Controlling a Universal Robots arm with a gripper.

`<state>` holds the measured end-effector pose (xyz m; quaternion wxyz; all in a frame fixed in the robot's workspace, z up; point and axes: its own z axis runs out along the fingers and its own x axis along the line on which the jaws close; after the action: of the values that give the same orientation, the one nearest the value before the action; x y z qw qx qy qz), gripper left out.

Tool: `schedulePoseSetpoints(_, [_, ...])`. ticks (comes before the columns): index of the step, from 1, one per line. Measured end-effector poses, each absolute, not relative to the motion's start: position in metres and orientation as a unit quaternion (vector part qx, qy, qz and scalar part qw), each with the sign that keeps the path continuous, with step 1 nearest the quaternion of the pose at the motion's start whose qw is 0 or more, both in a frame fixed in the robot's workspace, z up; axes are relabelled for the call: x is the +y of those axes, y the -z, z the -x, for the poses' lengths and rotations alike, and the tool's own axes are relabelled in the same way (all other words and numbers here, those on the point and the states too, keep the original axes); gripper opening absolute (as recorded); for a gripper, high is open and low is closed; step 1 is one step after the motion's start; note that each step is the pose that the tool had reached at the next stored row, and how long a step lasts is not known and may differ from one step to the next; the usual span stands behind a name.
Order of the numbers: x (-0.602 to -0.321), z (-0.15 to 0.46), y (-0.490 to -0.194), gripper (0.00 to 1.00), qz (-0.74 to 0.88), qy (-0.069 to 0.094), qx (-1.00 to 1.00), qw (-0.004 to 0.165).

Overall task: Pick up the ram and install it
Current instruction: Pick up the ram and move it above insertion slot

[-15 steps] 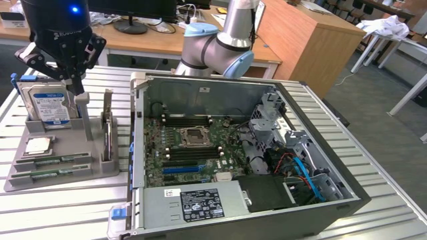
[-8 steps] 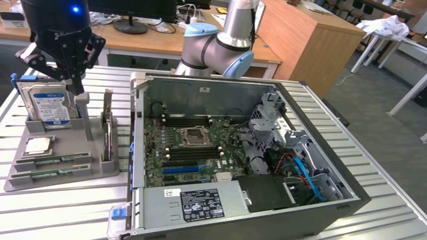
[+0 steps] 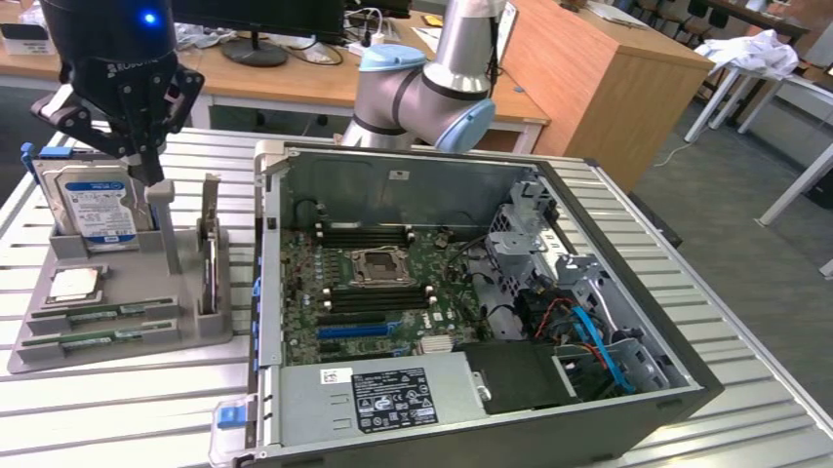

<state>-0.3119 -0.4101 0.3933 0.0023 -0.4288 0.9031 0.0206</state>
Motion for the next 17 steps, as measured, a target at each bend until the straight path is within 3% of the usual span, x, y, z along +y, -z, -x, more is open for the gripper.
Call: schedulePoseSetpoints(17, [-0.4101, 0.3119, -0.3932, 0.10, 0.465, -0.021, 0.885, 0.001])
